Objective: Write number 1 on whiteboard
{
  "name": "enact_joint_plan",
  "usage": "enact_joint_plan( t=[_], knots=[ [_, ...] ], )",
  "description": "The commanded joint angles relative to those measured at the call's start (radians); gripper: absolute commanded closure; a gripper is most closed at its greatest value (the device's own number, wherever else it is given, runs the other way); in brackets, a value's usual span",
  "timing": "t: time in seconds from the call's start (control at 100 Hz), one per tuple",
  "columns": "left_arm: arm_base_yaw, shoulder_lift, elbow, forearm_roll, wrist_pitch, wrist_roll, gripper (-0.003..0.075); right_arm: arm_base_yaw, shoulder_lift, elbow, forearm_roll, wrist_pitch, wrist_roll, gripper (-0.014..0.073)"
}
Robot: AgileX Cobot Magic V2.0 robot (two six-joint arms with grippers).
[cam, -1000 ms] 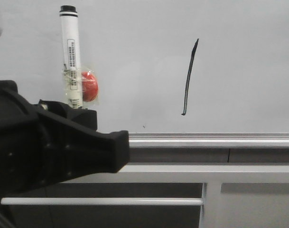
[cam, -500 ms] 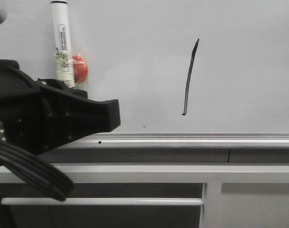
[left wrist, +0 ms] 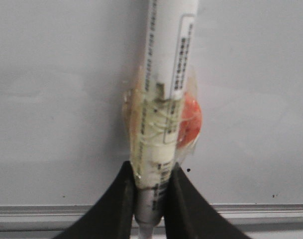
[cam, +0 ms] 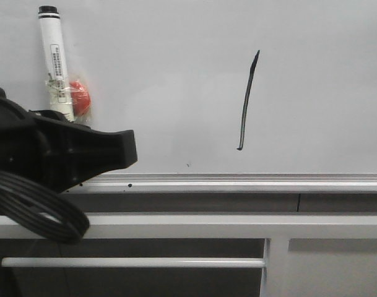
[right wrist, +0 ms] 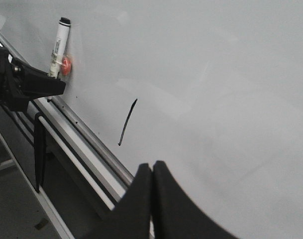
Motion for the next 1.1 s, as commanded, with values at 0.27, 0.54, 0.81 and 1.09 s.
enact_joint_plan(
  t=[0.27,0.54,0.81,1.09],
  knots=[
    [0.044,-0.029,-0.019,0.093,-0.232,-0.007,0.0741,-0.005,0.014,-0.023,-0.042,-0.077,0.001,0.0657],
    [0.044,-0.029,-0.019,0.095,-0.232,-0.007,0.0740,-0.005,0.014,-0.023,-0.042,-0.084,0.001,0.0657],
    [0.044,-0.029,-0.019,0.119,-0.232,-0.005,0.0738,-0.005,0.014,-0.023,-0.042,-0.084,0.001,0.0657],
    [0.044,-0.021,-0.019,0.119,-0.232,-0.003,0.0738,-0.005,0.014,-0.023,-0.042,-0.084,0.001,0.0657]
  ],
)
